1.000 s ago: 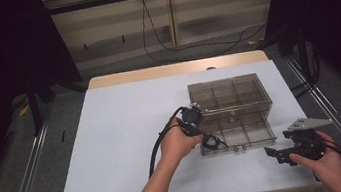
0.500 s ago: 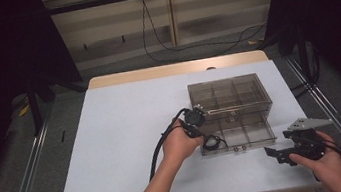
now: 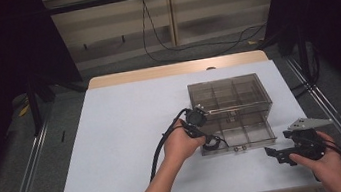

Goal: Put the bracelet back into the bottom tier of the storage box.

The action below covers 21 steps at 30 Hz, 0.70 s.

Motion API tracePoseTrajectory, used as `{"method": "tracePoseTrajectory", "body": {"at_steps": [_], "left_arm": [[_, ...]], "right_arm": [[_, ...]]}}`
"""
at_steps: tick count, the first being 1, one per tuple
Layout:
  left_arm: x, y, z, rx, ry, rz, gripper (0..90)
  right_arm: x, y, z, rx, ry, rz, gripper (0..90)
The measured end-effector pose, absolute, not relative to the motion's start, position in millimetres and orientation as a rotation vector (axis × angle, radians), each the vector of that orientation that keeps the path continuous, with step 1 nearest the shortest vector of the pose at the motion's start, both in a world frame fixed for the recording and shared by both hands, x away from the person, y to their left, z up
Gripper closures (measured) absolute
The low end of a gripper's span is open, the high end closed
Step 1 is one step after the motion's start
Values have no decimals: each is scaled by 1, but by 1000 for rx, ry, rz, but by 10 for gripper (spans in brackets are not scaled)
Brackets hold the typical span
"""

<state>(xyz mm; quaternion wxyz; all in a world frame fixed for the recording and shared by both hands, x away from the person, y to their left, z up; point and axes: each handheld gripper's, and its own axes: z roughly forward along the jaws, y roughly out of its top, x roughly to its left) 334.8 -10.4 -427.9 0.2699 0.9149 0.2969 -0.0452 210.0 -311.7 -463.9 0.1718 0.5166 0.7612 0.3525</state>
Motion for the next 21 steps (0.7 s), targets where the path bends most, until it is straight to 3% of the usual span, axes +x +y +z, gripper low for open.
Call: {"method": "tracePoseTrajectory", "body": {"at_steps": [21], "left_arm": [[324, -9, -428, 2446, 757, -198, 811]], "right_arm": [[210, -310, -464, 1468, 2164, 993, 74]]}}
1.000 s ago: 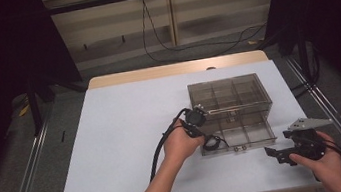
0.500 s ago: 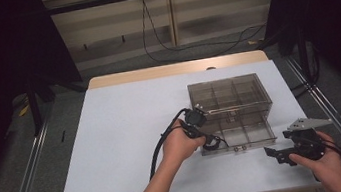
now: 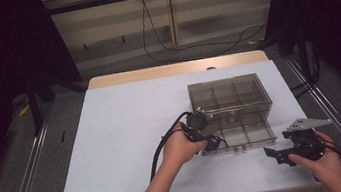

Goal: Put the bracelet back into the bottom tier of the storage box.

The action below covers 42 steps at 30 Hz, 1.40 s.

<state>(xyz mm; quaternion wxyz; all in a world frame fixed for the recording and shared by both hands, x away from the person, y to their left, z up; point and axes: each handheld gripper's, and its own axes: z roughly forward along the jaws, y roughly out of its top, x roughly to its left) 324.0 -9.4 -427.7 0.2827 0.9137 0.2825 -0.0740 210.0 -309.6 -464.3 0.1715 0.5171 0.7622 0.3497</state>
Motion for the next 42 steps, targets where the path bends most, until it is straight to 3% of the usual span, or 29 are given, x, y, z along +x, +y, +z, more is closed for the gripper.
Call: {"method": "tracePoseTrajectory", "body": {"at_steps": [20, 27, 42], "left_arm": [[328, -18, -439, 2475, 778, -194, 839], [329, -17, -438, 2460, 785, -176, 777], [325, -2, -423, 2420, 789, -164, 746]], "right_arm": [[210, -311, -464, 1466, 2166, 997, 74], [210, -311, -465, 1464, 2168, 997, 74], [211, -307, -466, 1460, 2175, 993, 74]]}}
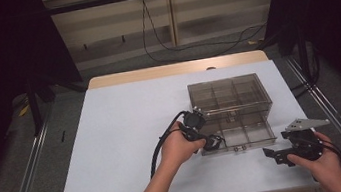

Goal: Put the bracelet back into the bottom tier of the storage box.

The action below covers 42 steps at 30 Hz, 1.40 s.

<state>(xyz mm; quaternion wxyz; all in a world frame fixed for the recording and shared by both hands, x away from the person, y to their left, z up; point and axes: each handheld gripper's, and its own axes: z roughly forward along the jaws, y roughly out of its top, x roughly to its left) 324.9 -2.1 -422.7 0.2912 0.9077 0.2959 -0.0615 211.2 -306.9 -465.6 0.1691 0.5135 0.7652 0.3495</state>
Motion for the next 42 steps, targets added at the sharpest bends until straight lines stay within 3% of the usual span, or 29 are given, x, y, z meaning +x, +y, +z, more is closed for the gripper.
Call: {"method": "tracePoseTrajectory", "body": {"at_steps": [42], "left_arm": [[334, 25, -390, 2412, 803, -129, 900]], "right_arm": [[210, -307, -465, 1465, 2180, 989, 106]]}}
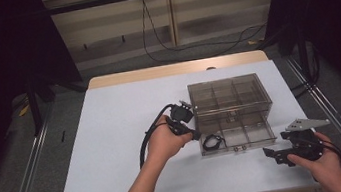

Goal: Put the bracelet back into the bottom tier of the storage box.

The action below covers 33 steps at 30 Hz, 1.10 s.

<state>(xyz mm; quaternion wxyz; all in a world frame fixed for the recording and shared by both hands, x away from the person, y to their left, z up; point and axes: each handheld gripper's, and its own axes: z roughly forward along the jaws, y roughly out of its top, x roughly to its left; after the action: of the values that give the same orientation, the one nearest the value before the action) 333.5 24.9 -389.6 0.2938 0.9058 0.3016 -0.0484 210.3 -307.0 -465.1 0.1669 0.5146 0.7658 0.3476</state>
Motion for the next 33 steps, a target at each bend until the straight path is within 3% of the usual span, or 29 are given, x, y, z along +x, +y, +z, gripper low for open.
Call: {"method": "tracePoseTrajectory", "body": {"at_steps": [33], "left_arm": [[362, 22, -346, 2359, 817, -39, 900]], "right_arm": [[209, -306, -464, 1452, 2193, 1000, 139]]}}
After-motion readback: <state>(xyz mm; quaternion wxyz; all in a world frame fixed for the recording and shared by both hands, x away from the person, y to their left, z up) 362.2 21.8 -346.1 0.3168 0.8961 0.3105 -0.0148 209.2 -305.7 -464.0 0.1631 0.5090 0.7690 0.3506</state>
